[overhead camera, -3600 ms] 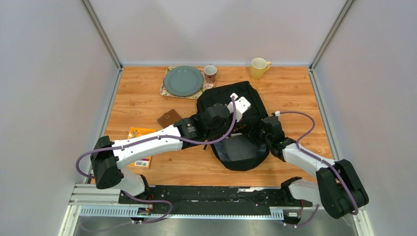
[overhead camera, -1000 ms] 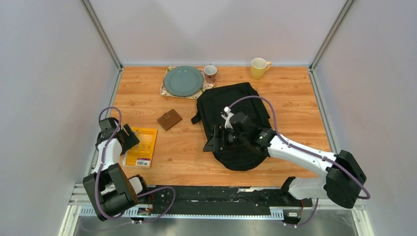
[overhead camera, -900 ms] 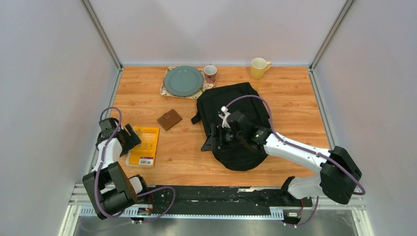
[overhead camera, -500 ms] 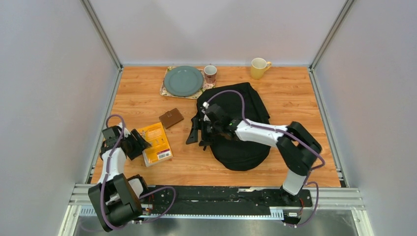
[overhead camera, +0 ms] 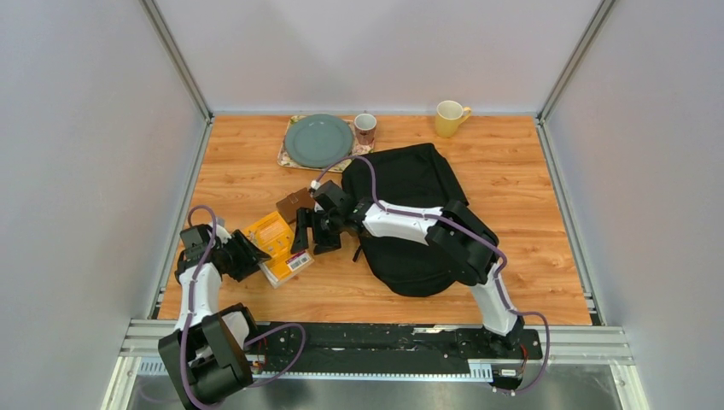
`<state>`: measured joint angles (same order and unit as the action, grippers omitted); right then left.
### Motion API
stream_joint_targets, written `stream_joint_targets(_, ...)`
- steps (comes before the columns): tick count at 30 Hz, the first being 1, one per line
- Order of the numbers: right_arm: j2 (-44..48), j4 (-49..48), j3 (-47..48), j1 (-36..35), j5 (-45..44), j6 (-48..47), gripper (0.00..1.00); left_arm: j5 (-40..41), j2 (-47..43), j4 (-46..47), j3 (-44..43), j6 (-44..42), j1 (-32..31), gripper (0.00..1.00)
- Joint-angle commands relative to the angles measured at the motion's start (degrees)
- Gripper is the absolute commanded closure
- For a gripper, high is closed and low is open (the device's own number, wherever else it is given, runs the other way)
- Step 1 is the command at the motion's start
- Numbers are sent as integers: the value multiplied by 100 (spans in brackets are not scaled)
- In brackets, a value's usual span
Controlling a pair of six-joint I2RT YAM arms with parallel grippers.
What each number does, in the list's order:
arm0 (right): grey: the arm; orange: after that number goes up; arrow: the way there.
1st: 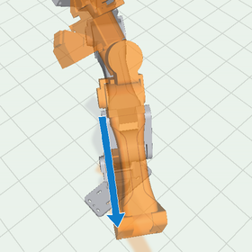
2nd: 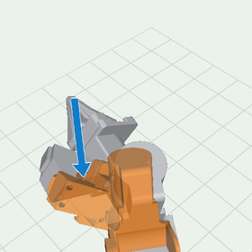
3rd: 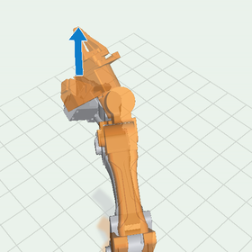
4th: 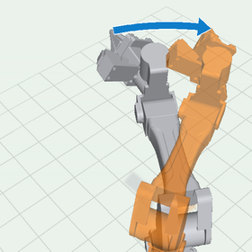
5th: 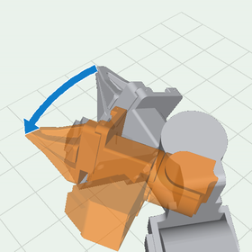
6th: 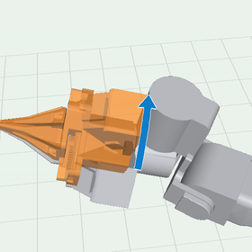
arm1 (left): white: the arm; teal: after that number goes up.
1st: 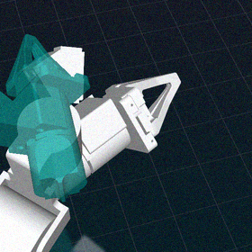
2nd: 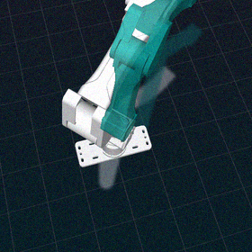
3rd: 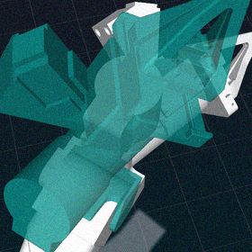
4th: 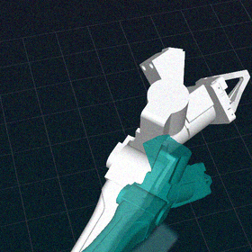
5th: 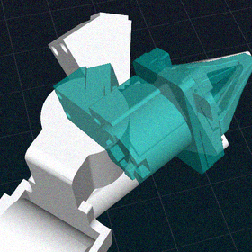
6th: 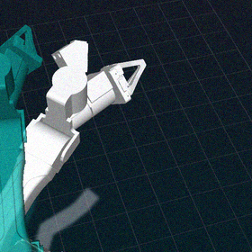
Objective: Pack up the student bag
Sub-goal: Pick up the book from the center of the board.
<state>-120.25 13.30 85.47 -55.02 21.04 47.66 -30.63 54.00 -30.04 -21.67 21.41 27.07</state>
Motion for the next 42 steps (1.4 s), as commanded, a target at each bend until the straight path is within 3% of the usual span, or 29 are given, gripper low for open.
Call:
stream_joint_targets(1, -384, 348, 303, 1, -100, -283, 25, -294, -47, -2, 14, 74, 9, 44)
stream_joint_targets(13, -755, 384, 339, -202, 155, -521, 27, -689, -425, 323, 242, 548, 0, 52)
stream_joint_targets(25, -728, 393, 435, -316, 269, -530, 30, -585, -829, 323, 391, 882, -44, 53)
stream_joint_targets(32, -693, 349, 427, -351, 313, -486, 32, -383, -873, 508, 751, 1207, -202, 60)
stream_joint_targets(42, -649, 358, 391, -342, 375, -512, 33, -276, -838, 605, 919, 1313, -211, 100)
